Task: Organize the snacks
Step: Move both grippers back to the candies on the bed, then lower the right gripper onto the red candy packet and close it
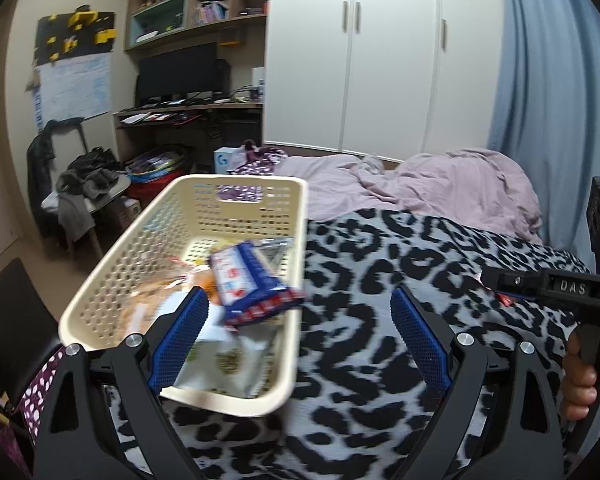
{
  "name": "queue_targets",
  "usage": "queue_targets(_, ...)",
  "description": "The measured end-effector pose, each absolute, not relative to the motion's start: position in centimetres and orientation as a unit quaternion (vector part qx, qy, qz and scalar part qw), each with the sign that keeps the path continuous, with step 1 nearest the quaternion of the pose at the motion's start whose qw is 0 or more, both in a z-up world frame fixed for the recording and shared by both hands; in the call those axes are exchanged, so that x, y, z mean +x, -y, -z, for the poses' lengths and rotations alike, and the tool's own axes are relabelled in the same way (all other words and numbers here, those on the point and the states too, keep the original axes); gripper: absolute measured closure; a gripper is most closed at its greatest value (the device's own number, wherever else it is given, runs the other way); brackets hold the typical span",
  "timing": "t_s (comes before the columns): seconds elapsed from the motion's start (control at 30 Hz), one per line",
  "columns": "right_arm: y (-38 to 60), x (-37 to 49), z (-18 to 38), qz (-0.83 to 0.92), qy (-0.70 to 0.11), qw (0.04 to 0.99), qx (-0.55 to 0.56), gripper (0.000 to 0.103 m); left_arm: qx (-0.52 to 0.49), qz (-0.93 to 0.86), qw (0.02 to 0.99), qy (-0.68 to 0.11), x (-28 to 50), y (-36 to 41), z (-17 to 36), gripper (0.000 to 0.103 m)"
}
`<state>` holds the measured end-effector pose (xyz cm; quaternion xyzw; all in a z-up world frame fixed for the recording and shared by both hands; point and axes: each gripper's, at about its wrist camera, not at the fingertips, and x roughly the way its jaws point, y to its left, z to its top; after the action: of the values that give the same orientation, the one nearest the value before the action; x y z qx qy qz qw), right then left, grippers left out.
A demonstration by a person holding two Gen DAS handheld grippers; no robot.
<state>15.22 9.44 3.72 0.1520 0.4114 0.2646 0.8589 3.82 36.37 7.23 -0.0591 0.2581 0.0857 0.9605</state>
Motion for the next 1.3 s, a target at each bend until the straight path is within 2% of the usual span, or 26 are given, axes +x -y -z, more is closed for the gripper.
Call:
queue_targets(0.4,-0.2,16.1,-2.5,-0.177,-0.409,0.872,0.202,0.058,-0.021,-0.013,0.96,-0.279,7.0,-29.6,-6.6,0.009)
queue_targets(0.77,-2.9,16.2,-1.0,-0.213,-0.443,0.85,0.189,0.058,-0.012,0.0,0.957,-0.29,8.5,-28.2,-5.8,0.009)
queue_targets(1.3,-5.5,19.1,-1.3,-0.171,-0.451,0.865,0.141,0.058,-0.028,0.004,0.952,-0.305,9.6,-29.7,-4.0,0.009)
